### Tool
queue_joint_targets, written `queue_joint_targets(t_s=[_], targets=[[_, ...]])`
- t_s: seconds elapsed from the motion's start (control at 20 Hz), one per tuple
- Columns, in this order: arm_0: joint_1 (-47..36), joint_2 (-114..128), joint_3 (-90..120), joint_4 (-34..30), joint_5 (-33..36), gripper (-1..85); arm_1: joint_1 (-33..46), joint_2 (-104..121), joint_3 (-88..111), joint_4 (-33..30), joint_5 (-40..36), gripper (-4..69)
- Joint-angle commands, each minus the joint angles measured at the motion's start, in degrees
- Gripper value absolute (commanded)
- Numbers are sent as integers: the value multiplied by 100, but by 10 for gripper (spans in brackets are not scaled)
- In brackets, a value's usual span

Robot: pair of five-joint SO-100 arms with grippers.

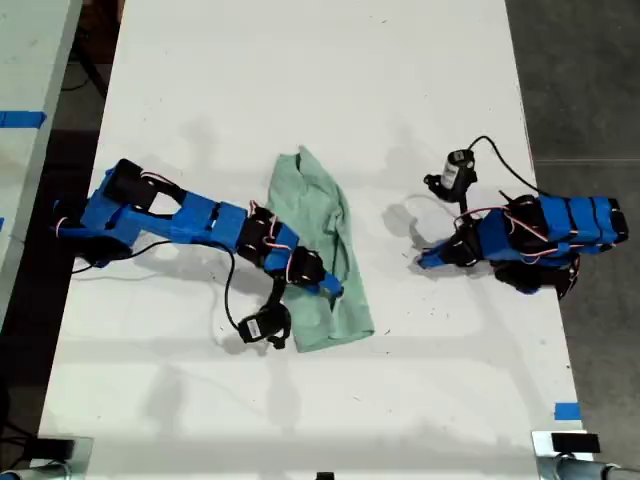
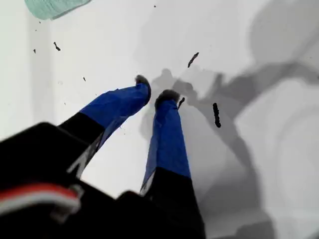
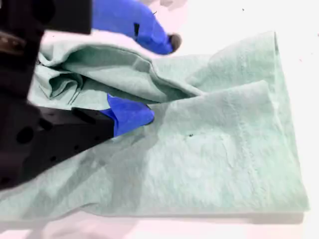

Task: Fold t shirt

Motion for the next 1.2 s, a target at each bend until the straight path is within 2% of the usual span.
queue_joint_targets(t_s=[0.0, 0.15, 0.25, 0.3, 0.35, 0.4, 0.45, 0.55, 0.6, 0.7, 0.75, 0.8, 0.95, 1.05, 1.1, 1.15], targets=[[-44, 492, -334, 554, -220, 245, -18, 79, 325, 9, -114, 58], [-158, 1688, -220, 1740, -308, 206, -18, 79, 325, 9, -114, 58], [-202, 2689, -18, 2602, -475, 16, -18, 79, 325, 9, -114, 58], [-220, 3261, 299, 2918, -589, -2, -18, 79, 325, 9, -114, 58], [-264, 3990, 984, 2953, -694, -2, -18, 79, 325, 9, -114, 58], [-343, 4790, 1951, 2874, -809, -2, -18, 79, 325, 9, -114, 58], [-448, 5757, 3146, 2505, -747, -2, -18, 79, 325, 9, -114, 58], [-677, 8288, 6003, 1222, -606, -2, -18, 79, 325, 9, -114, 58], [-800, 9668, 7286, 861, -536, -2, -18, 79, 325, 9, -114, 58], [-1037, 12577, 9369, 888, -527, -2, -18, 79, 325, 9, -114, 58], [-1090, 14212, 10222, 1143, -492, -2, -18, 79, 325, 9, -114, 58], [-1090, 14432, 10582, 1371, -510, -2, -18, 79, 325, 9, -123, 57], [-976, 14405, 11505, 791, -272, -2, -26, 88, 325, 9, -158, 56], [-1362, 14405, 12199, 756, -202, -2, -26, 88, 325, 9, -158, 54], [-1644, 14194, 12533, 457, -97, -1, -18, 88, 325, 9, -167, 53], [-1925, 14089, 12533, 483, 255, -2, -18, 88, 325, 9, -158, 52]])
